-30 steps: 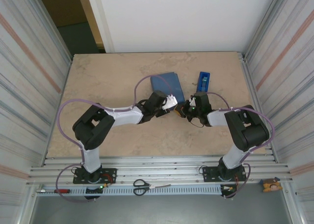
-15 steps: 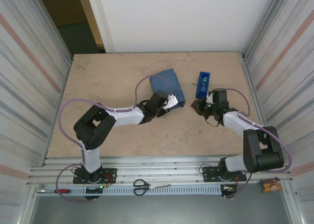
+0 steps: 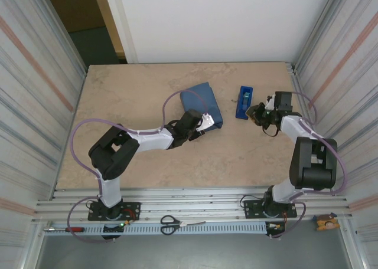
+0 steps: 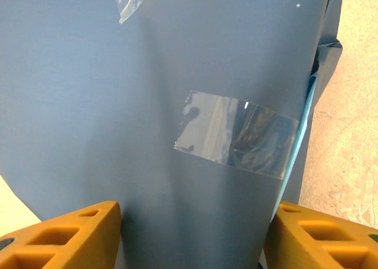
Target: Wrap the gift box in paper
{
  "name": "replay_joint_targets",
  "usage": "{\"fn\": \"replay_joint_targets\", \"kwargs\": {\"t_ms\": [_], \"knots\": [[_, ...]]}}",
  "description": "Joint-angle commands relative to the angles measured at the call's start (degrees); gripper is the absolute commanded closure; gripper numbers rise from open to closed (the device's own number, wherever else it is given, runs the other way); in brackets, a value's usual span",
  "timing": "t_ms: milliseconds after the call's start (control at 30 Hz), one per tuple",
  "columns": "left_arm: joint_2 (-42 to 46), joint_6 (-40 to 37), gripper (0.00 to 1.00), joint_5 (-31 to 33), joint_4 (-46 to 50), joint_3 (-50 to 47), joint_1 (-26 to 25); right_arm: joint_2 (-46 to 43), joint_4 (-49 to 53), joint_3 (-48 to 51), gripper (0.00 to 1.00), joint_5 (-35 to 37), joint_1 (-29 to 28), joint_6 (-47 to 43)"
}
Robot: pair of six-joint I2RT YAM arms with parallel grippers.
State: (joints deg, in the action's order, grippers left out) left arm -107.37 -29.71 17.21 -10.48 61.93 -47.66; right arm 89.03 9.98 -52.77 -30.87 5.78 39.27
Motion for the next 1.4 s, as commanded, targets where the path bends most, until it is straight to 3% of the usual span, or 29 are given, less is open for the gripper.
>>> {"fn": "replay_joint_targets", "kwargs": {"t_ms": [0,300,533,1100,1367], "knots": [[-1.3,1.9,0.38,-0.3,5.4,0.5,0.0,3.3,0.6,-3.6,0.73,-2.7,2.4,-3.3],[-1.3,1.7,0.38,-0.4,5.7,0.6,0.0,15.3,-1.2,-11.8,0.73,-11.6,4.4,-4.2],[-1.4,1.6,0.38,-0.4,6.0,0.6,0.0,20.6,0.0,-16.6,0.75,-14.3,4.3,-5.3],[-1.3,1.5,0.38,-0.4,6.2,0.7,0.0,25.3,5.9,-21.8,0.76,-13.4,2.8,-7.6],[-1.2,1.3,0.38,-0.3,6.3,0.8,0.0,25.5,5.4,-22.0,0.88,-14.3,2.6,-6.6]]}}
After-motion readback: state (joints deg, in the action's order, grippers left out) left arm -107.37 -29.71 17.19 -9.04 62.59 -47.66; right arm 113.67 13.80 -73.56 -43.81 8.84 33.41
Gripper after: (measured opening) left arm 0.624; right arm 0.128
